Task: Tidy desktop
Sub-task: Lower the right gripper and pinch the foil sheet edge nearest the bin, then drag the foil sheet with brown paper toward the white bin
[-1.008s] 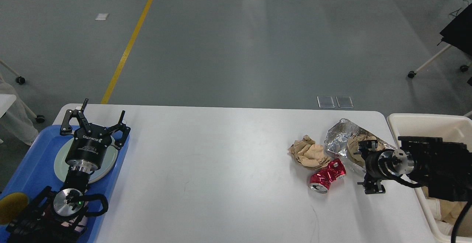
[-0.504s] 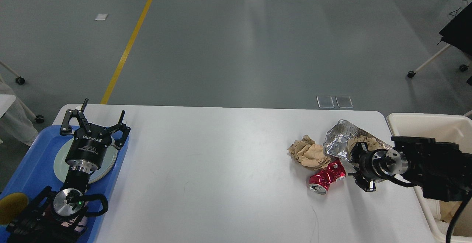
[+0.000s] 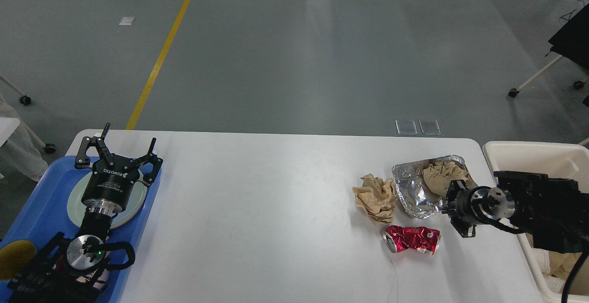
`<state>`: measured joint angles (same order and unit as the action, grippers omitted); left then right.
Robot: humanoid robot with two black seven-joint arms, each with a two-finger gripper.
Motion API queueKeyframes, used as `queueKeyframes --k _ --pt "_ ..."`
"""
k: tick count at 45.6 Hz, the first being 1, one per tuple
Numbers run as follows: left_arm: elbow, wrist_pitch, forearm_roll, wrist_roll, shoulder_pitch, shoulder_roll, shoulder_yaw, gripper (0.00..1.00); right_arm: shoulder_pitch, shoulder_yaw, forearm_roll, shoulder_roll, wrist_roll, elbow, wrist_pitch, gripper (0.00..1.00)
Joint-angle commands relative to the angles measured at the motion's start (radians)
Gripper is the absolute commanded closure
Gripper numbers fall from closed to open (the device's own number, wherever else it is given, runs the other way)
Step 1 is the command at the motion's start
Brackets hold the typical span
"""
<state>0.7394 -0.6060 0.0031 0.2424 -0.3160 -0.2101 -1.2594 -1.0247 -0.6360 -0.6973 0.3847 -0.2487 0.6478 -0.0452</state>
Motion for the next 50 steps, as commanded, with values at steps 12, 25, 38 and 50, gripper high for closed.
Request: queueKeyframes --k 12,25,38,50 --pt "0.000 0.000 0.000 0.000 0.000 0.000 0.000 0.03 -0.028 -0.008 0.012 0.003 -0.004 0.012 -0.002 1.00" --pt "0.000 0.000 0.000 0.000 0.000 0.000 0.000 0.03 -0.144 -0.036 0.097 0.103 -0.046 0.154 -0.002 1.00" --pt "0.000 0.000 0.000 0.000 0.000 0.001 0.000 0.03 -0.473 -0.359 0.165 0.119 -0.063 0.402 -0.057 1.00" --pt "0.000 0.000 0.000 0.000 0.000 0.000 0.000 0.03 -0.914 -0.757 0.321 0.028 -0.037 0.688 -0.306 1.00"
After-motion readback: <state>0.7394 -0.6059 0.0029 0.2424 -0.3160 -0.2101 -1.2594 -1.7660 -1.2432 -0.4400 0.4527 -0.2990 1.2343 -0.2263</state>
